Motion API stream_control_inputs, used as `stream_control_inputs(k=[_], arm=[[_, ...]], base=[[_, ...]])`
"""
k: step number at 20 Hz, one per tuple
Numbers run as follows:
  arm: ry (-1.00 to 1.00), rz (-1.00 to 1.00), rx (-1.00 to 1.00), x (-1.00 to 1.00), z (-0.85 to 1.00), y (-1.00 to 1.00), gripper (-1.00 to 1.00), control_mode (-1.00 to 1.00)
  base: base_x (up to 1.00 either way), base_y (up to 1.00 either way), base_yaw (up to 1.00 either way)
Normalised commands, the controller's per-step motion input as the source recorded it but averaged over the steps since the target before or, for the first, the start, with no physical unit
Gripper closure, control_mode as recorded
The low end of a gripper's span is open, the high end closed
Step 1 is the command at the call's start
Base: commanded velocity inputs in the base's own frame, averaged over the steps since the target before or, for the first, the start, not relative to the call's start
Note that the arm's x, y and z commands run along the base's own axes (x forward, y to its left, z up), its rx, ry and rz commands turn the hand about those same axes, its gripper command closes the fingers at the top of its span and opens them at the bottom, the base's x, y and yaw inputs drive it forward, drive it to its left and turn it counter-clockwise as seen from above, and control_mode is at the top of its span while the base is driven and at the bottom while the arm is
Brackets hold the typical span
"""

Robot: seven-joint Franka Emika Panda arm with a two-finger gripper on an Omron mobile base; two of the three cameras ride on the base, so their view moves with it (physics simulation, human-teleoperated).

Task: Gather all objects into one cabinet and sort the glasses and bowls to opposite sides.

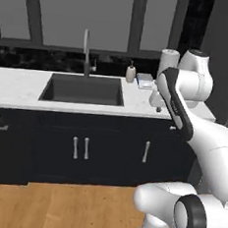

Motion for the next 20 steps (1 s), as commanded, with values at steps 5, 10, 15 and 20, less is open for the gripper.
stream_control_inputs(k=[5,10,15,20], arm=[[0.0,0.0,0.0,0.0,0.0,0.0,-1.0,1.0],[0.0,0.0,0.0,0.0,0.0,0.0,-1.0,1.0],[0.0,0.0,0.0,0.0,0.0,0.0,-1.0,1.0],[0.0,0.0,0.0,0.0,0.0,0.0,-1.0,1.0]], base=[[0.0,0.11,0.88],[0.12,0.05,0.76],[1.0,0.5,0.09],[1.0,0.85,-0.09]])
